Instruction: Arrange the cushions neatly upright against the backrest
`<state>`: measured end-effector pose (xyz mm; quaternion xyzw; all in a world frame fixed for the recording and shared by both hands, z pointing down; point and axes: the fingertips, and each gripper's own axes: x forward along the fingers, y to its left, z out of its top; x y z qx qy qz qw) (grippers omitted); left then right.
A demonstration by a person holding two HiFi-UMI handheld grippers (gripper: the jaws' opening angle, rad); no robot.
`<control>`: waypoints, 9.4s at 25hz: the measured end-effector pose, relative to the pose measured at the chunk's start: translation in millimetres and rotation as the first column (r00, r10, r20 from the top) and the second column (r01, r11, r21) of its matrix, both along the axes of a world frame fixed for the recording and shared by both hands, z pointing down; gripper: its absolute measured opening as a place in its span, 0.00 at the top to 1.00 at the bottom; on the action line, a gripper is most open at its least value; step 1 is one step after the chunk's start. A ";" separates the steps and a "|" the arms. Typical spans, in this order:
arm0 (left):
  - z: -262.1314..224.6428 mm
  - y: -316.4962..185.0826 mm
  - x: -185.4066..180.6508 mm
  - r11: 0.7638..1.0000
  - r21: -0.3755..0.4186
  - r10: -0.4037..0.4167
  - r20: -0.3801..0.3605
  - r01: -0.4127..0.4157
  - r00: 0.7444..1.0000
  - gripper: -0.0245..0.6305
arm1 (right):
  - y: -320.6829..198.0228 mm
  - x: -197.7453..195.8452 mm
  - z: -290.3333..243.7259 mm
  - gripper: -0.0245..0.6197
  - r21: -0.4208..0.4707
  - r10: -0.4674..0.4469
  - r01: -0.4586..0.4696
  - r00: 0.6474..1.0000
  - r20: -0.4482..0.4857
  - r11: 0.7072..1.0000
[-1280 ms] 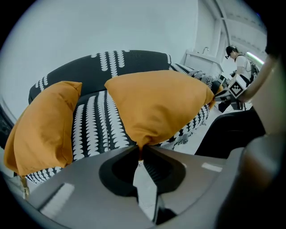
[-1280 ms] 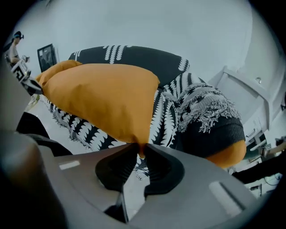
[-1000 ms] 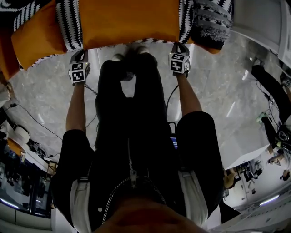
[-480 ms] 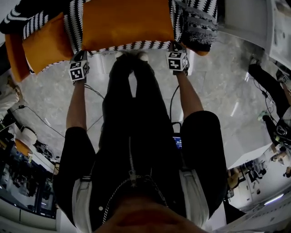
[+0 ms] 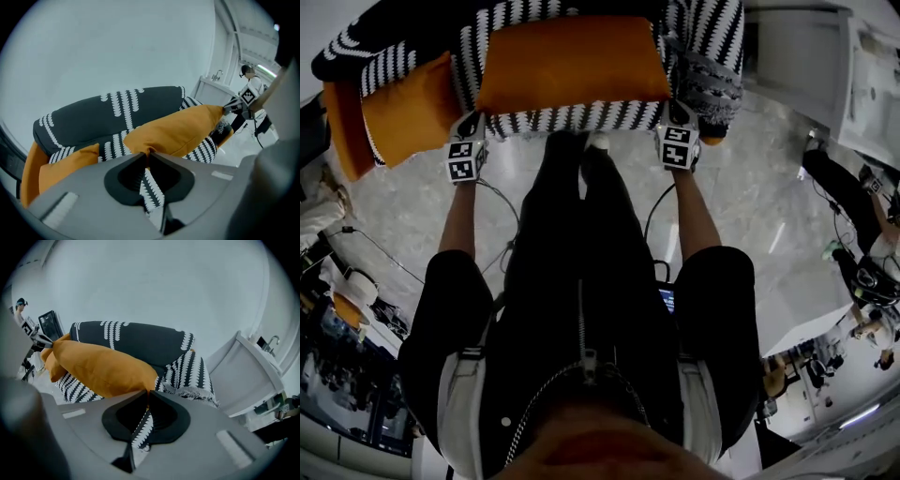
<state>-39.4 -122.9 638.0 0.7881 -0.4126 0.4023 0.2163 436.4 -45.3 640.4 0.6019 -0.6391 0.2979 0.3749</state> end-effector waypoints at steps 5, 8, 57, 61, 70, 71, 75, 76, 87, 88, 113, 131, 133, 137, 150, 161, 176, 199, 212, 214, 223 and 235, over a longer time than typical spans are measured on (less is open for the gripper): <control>-28.4 -45.5 -0.4 0.999 0.002 0.036 -0.055 -0.036 0.998 0.90 | -54.0 0.0 -34.3 0.93 0.010 -0.003 0.004 1.000 -0.030 1.000; -40.6 -82.8 3.4 1.000 0.020 0.017 -0.094 -0.015 0.995 0.90 | -90.0 5.5 -53.4 0.93 0.040 -0.005 0.006 0.999 -0.034 0.999; -80.0 -294.4 21.0 0.967 0.115 -0.187 -0.279 0.226 0.942 0.81 | -281.5 -31.5 -90.7 0.88 0.174 0.223 -0.253 0.959 0.175 0.952; -102.9 -221.5 17.9 0.970 0.152 -0.141 -0.293 0.192 0.946 0.95 | -220.4 -77.4 -91.0 0.96 0.132 0.169 -0.207 0.953 0.251 0.969; -135.2 -57.6 -50.7 0.957 0.209 -0.130 -0.309 0.200 0.942 0.95 | -106.2 -219.6 -118.4 0.96 0.267 -0.062 -0.041 0.929 0.364 0.963; -139.4 -35.6 -56.5 0.958 0.213 -0.120 -0.307 0.191 0.944 0.95 | -87.7 -229.8 -125.1 0.96 0.286 -0.082 -0.026 0.930 0.358 0.958; -153.8 42.9 -84.4 0.965 0.217 -0.089 -0.263 0.149 0.961 0.95 | -22.6 -264.9 -142.9 0.96 0.308 -0.119 -0.002 0.920 0.375 0.952; -157.5 56.9 -94.4 0.966 0.219 -0.082 -0.245 0.138 0.966 0.95 | -10.8 -274.2 -146.0 0.96 0.308 -0.122 -0.002 0.915 0.384 0.951; -189.0 120.1 -195.7 0.929 0.260 -0.229 -0.152 0.262 0.962 0.95 | 44.7 -391.1 -141.1 0.96 0.274 -0.367 0.274 0.844 0.391 0.922; -188.2 124.5 -204.8 0.923 0.263 -0.248 -0.154 0.282 0.956 0.95 | 44.0 -404.4 -141.2 0.96 0.275 -0.403 0.314 0.832 0.380 0.909; -57.0 153.6 -650.0 0.925 0.108 -0.350 -0.134 0.364 0.927 0.95 | 26.8 -752.4 -87.9 0.96 0.122 -0.325 0.304 0.917 0.232 0.945; 97.3 102.2 -698.9 0.964 0.001 -0.265 -0.009 0.265 0.964 0.90 | 12.4 -784.7 -7.9 0.96 0.050 -0.241 0.235 0.943 0.230 0.971; 124.9 99.7 -697.7 0.970 -0.023 -0.241 0.016 0.242 0.970 0.81 | 11.7 -784.7 -0.2 0.96 0.046 -0.221 0.217 0.943 0.248 0.975; 187.6 100.9 -704.1 0.970 -0.115 -0.207 0.065 0.213 0.976 0.76 | 15.7 -789.7 7.8 0.96 0.057 -0.196 0.188 0.940 0.279 0.981; 286.3 111.8 -720.1 0.950 -0.260 -0.139 0.145 0.173 0.980 0.60 | 53.4 -752.7 126.9 0.82 -0.174 -0.227 0.221 0.974 -0.019 0.960; 281.6 84.0 -709.8 0.961 -0.242 -0.103 0.133 0.133 0.986 0.75 | 55.0 -717.3 175.7 0.64 -0.295 -0.204 0.172 0.976 -0.082 0.940; 240.2 82.8 -703.7 0.956 -0.274 -0.080 0.104 0.105 0.991 0.89 | 53.2 -700.8 196.4 0.90 -0.445 -0.198 0.096 0.962 -0.187 0.890; 52.6 -66.1 -676.0 0.986 -0.145 -0.084 0.027 0.087 0.996 0.89 | -86.5 -703.6 52.7 0.93 -0.248 -0.265 0.266 0.963 0.040 0.932; -4.8 -209.7 -647.9 0.998 -0.054 0.010 -0.118 -0.017 0.993 0.89 | -235.5 -671.9 -14.2 0.93 -0.097 -0.004 0.007 1.000 0.023 0.995; -6.8 -233.5 -646.4 0.999 -0.045 0.020 -0.129 -0.026 0.991 0.89 | -257.9 -668.8 -18.5 0.93 -0.087 0.029 -0.028 0.999 0.019 0.996; -12.3 -342.0 -625.5 0.999 -0.042 -0.029 -0.219 0.021 0.975 0.89 | -351.5 -633.4 -51.9 0.91 0.047 0.306 -0.304 0.952 -0.031 0.951; -40.7 -401.8 -651.2 0.988 0.081 -0.105 -0.296 0.134 0.949 0.70 | -350.5 -690.5 -76.6 0.93 0.064 0.243 -0.254 0.959 0.145 0.965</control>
